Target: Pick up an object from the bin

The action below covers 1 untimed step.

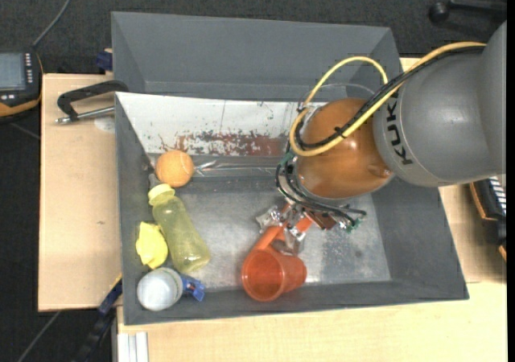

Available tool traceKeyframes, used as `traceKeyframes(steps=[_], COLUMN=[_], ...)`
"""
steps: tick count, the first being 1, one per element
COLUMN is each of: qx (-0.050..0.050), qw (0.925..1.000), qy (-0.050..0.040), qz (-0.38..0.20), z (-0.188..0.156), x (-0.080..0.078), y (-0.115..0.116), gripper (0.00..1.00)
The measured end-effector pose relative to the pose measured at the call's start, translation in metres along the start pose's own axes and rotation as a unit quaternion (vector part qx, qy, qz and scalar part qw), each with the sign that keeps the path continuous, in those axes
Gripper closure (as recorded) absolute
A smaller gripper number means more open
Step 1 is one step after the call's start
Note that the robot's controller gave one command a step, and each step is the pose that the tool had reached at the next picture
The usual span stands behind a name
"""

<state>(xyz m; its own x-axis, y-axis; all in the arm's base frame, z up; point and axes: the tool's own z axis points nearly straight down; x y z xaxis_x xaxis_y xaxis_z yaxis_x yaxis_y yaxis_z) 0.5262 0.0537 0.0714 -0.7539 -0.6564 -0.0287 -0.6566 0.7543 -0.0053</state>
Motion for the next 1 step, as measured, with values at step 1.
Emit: traceKeyframes(steps=[1], qx=[0.0], qw=[1.0], qy=[0.0], qz=[0.0], z=[0.0], x=[0.0], y=[0.0], gripper=[1.0])
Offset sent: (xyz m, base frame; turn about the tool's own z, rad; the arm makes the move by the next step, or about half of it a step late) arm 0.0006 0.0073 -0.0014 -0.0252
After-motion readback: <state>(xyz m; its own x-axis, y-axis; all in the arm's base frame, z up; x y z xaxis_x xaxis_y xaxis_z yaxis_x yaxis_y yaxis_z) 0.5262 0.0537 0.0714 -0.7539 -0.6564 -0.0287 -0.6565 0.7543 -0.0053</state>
